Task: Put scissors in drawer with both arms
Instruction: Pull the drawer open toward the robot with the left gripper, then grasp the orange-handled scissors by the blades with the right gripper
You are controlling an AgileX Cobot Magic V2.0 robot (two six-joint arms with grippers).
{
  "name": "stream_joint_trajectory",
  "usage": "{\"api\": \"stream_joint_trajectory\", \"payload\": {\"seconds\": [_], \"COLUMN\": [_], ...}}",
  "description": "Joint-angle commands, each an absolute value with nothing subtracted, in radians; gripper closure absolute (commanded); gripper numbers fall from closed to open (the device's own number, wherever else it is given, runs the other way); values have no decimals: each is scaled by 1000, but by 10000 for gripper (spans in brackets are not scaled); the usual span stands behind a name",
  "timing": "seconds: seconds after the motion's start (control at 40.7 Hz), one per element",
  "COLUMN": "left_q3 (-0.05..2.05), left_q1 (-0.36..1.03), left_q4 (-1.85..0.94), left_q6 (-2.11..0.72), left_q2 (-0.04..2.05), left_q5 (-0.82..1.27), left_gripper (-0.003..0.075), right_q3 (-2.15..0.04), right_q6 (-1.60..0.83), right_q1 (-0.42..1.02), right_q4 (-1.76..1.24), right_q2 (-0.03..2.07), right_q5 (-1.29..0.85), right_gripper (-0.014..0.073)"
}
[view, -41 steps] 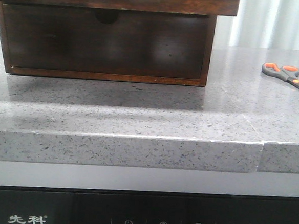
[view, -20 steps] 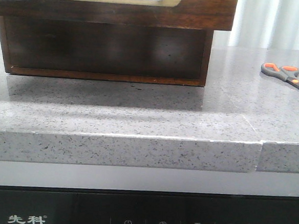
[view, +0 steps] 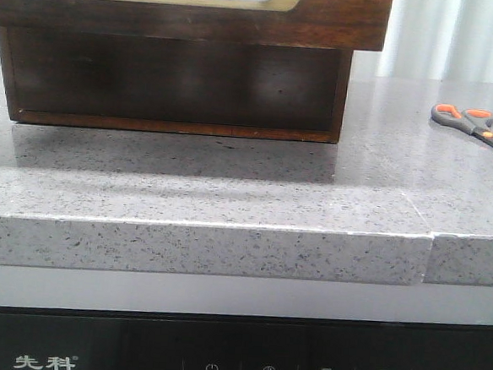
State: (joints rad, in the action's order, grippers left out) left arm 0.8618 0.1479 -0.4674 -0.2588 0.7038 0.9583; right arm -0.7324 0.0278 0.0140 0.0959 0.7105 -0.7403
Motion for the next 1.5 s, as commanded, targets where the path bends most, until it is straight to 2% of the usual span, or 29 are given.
{"api": "stream_joint_trajectory", "payload": {"seconds": [0.0, 0.148, 0.393, 0.59, 0.959, 1.352, 1.475], "left_q3": [944, 979, 979, 979, 979, 979, 979], "left_q1": [153, 190, 482, 595, 605, 605, 605], "left_q4": [-359, -276, -236, -245, -245, -245, -245], "left_q6": [-200, -211, -251, -249, -249, -249, -249], "left_q2": [690, 685, 672, 672, 672, 672, 672], "left_q5": [927, 953, 857, 748, 709, 709, 709], "left_gripper": [218, 218, 218, 218, 219, 219, 219], "right_q3": [-758, -758, -843, -994, -1342, -1641, -1706], "right_q6": [19, 33, 59, 73, -43, -107, -110], "right_q1": [12, 12, 10, 6, -33, -36, -36], "right_q4": [117, 117, 117, 110, -28, -64, -70], "right_q2": [724, 770, 964, 1155, 1535, 1799, 1860], "right_q5": [-686, -686, -703, -742, -913, -1042, -1075], "right_gripper": [0, 0, 0, 1, 2, 4, 84]}}
